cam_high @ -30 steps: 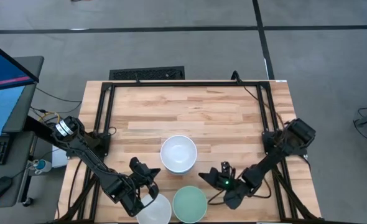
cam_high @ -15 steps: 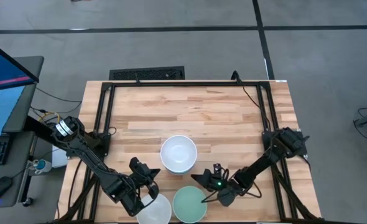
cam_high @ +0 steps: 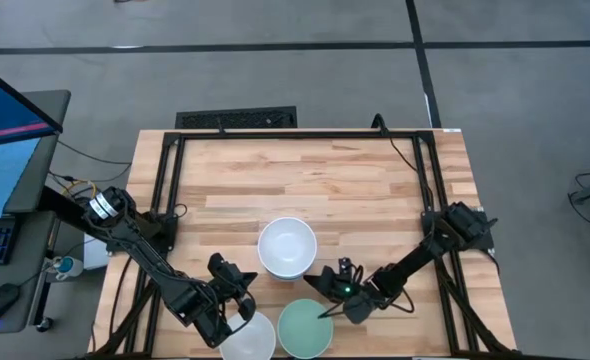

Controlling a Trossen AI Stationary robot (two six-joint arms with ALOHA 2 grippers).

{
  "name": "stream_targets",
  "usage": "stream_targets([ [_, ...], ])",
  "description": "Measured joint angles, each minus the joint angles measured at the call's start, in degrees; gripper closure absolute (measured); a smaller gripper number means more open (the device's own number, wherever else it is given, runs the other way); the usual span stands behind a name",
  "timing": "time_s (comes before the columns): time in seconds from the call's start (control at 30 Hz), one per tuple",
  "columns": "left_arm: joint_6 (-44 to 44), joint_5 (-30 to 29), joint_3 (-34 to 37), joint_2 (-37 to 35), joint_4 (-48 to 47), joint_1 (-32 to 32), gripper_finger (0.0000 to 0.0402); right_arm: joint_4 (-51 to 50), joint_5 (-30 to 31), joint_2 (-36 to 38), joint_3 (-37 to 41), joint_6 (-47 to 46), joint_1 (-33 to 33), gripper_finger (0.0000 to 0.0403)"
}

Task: Nest bowls inside each other
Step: Move the stacked bowls to the center of the table

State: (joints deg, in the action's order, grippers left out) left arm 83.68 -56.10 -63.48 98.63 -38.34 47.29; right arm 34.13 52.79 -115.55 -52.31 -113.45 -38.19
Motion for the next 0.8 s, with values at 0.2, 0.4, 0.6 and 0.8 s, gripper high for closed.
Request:
stream_targets([
  [0.2, 0.02, 0.33, 0.00, 0.00, -0.10, 0.00, 0.0400, 0.02, -0.41, -0.02, 0.00, 0.13, 0.77, 0.0390],
  [0.4, 0.02, 0.42, 0.00, 0.00, -0.34, 0.00, 0.0400, 1.09, -0.66, -0.06, 0.00, 1.49, 1.96, 0.0390],
  [0.6, 0.00, 1.04, 0.00, 0.00, -0.38, 0.00, 0.0400, 2.87, -3.75, -0.06, 0.00, 4.35, 4.23, 0.0390],
  [0.8, 0.00, 1.84, 0.00, 0.00, -0.40, 0.02, 0.0400, 5.86, -6.15, -0.06, 0.02, 8.00, 6.93, 0.0390],
])
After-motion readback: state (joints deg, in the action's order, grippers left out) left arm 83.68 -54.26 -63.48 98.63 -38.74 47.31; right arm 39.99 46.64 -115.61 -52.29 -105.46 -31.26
